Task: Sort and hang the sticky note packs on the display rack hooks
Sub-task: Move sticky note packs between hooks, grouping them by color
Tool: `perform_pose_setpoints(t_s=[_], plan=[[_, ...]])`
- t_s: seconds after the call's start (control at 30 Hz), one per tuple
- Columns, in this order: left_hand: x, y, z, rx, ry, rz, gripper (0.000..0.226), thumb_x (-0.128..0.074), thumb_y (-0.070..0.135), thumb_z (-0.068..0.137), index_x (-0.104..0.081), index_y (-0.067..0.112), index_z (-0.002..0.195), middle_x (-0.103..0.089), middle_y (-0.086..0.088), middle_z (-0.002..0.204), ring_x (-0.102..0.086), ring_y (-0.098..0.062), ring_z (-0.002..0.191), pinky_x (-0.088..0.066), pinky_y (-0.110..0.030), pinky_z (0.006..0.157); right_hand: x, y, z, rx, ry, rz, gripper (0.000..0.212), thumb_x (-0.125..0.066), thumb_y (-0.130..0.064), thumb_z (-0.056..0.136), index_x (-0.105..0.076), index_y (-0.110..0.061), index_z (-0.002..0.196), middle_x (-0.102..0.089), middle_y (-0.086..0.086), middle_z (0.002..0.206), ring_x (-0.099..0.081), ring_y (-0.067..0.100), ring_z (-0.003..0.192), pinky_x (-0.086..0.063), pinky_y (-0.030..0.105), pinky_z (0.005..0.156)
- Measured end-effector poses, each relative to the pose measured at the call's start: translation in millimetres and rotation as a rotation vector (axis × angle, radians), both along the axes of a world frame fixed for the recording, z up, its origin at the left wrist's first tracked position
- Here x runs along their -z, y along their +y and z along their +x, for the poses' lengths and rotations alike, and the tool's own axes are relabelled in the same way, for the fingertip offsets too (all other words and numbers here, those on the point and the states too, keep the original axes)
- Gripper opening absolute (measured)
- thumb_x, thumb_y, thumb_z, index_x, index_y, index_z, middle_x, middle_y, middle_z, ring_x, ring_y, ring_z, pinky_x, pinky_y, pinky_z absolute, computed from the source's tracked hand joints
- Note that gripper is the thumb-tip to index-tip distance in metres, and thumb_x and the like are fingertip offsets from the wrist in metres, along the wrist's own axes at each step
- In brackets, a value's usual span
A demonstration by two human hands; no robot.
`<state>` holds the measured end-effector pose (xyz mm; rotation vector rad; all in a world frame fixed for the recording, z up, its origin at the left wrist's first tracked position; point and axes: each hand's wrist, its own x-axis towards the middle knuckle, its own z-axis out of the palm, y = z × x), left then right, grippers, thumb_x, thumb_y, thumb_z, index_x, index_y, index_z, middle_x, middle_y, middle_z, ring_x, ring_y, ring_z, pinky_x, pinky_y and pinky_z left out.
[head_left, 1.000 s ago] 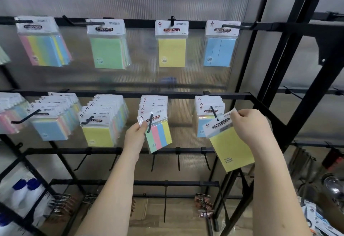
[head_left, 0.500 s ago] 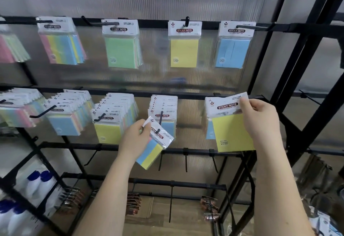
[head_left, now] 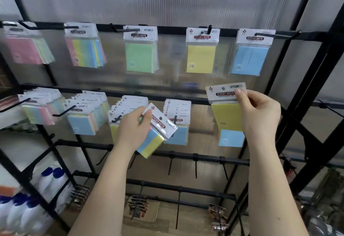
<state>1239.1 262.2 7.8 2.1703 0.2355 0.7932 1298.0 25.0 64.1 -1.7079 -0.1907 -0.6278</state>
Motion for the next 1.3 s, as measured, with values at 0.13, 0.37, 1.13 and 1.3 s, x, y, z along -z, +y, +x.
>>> perform_pose_setpoints(t_s=[0.13, 0.37, 1.13, 1.3], plan=[[-14, 10, 2, -0.021, -0.079, -0.028, 0.035, -0.043, 0.028, 0.099, -0.049, 0.005, 0.072, -0.06, 0.003, 0.063, -0.054, -0.003, 0.058, -0.044, -0.037, 0.059, -14, 13, 3, -0.026, -0.104, 0.127, 0.017, -0.063, -0.024, 0.091, -0.069, -0.03, 0.076, -0.064, -0.021, 0.067, -0.053, -0.005, 0.066, -0.042, 0.013, 0.064], [-41, 13, 1, -0.06, -0.286, -0.051, 0.038, -0.044, 0.014, 0.099, -0.039, 0.008, 0.061, -0.042, 0.007, 0.049, -0.047, 0.006, 0.049, -0.033, -0.01, 0.049, -36, 37, 11, -0.054, -0.228, 0.195, 0.027, -0.063, -0.02, 0.09, -0.065, -0.031, 0.066, -0.058, -0.021, 0.056, -0.047, -0.001, 0.062, -0.038, 0.019, 0.061], [-40, 24, 18, -0.074, -0.373, -0.009, 0.039, -0.043, 0.022, 0.1, -0.046, -0.002, 0.069, -0.055, 0.002, 0.059, -0.052, 0.001, 0.054, -0.032, -0.012, 0.046, -81, 67, 16, -0.037, -0.245, 0.38, 0.036, -0.069, -0.02, 0.082, -0.05, -0.016, 0.052, -0.033, -0.013, 0.047, -0.028, 0.005, 0.051, -0.026, 0.019, 0.052], [-42, 24, 17, -0.084, -0.39, -0.013, 0.039, -0.043, 0.019, 0.1, -0.047, -0.007, 0.071, -0.057, 0.004, 0.061, -0.053, 0.005, 0.055, -0.033, -0.012, 0.047, -76, 71, 30, -0.076, -0.177, 0.363, 0.039, -0.068, -0.023, 0.086, -0.049, -0.02, 0.052, -0.033, -0.014, 0.046, -0.027, 0.004, 0.048, -0.025, 0.015, 0.049]])
